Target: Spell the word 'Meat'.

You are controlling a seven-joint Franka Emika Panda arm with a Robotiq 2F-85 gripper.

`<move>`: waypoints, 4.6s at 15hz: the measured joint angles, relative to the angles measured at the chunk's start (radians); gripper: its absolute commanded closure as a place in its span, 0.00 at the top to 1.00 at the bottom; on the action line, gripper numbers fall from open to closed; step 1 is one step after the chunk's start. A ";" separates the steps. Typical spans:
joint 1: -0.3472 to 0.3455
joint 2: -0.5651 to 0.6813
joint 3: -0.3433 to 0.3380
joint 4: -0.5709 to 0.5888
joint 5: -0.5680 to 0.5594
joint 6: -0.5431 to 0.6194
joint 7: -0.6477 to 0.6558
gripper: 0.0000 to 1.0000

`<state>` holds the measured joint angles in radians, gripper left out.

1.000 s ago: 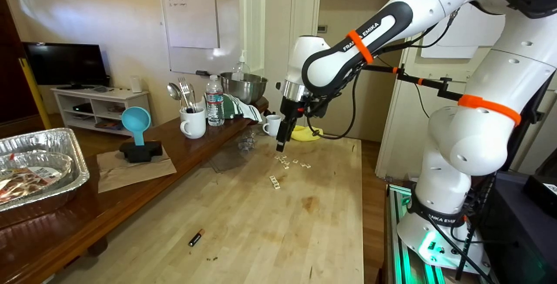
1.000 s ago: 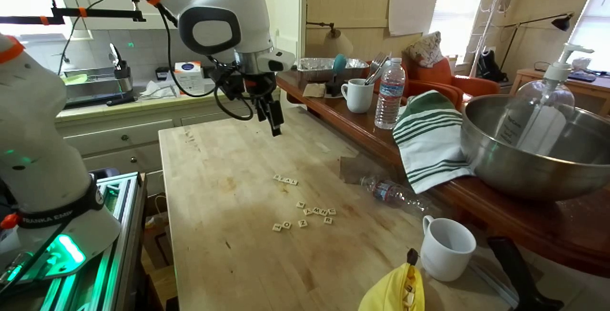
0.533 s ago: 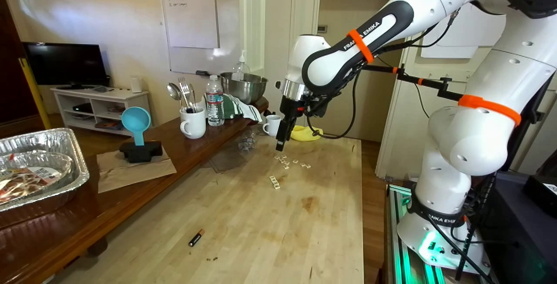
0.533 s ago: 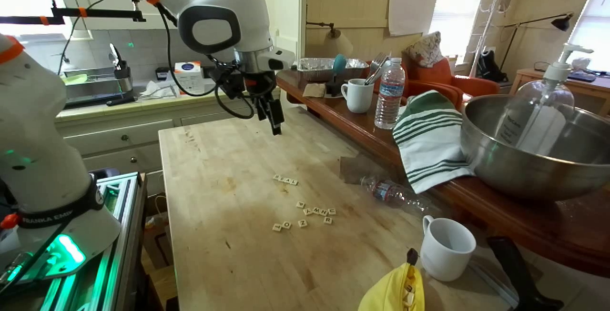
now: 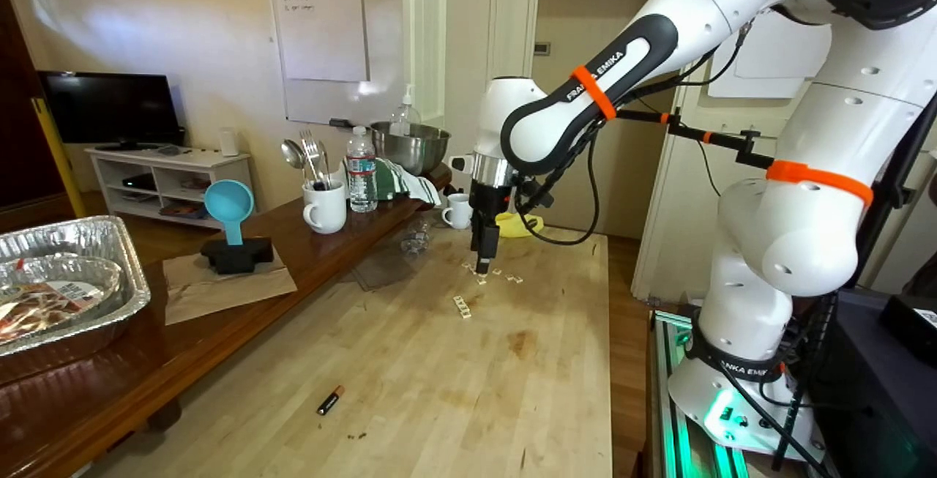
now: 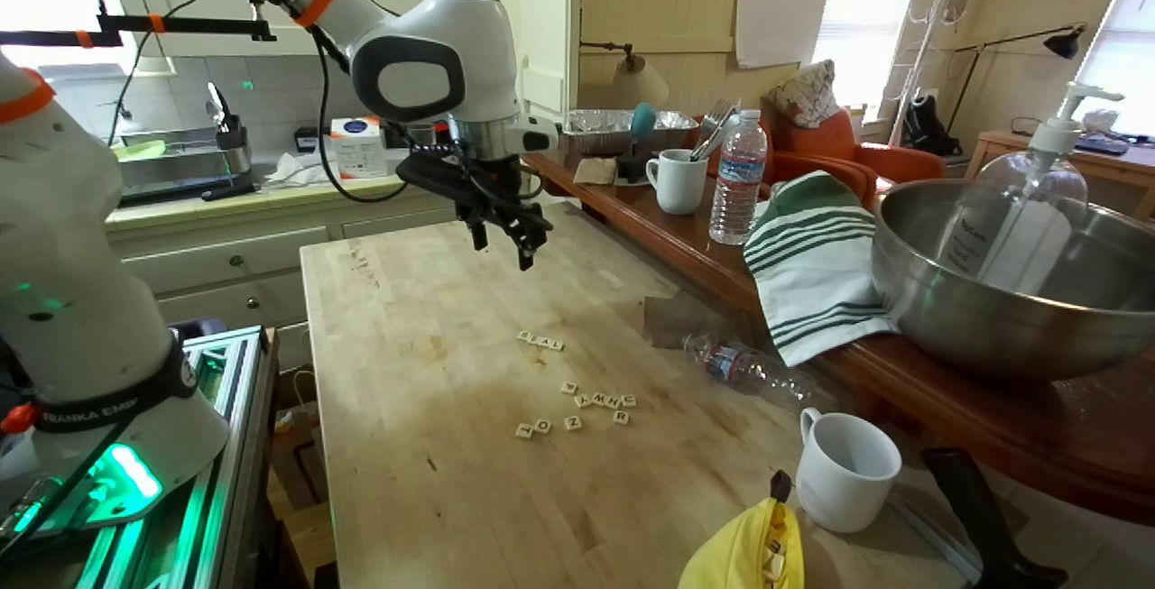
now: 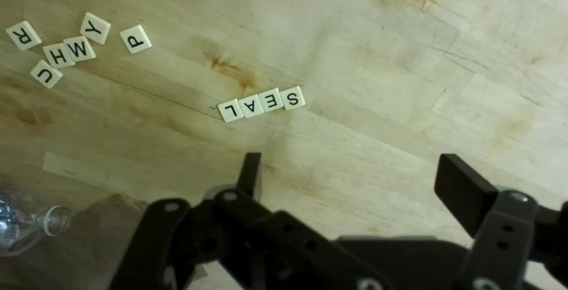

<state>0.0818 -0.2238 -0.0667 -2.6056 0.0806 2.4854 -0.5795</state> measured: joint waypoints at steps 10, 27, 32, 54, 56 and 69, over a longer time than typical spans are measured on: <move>-0.012 0.135 -0.031 0.003 0.003 0.249 -0.218 0.06; -0.119 0.356 0.038 0.059 0.035 0.361 -0.311 0.00; -0.160 0.411 0.064 0.091 0.034 0.393 -0.311 0.00; -0.231 0.458 0.021 0.123 -0.147 0.413 -0.269 0.00; -0.234 0.458 0.001 0.123 -0.174 0.413 -0.258 0.00; -0.276 0.344 -0.010 0.111 -0.147 0.311 -0.164 0.00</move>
<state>-0.1944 0.1202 -0.0768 -2.4947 -0.0660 2.7967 -0.7430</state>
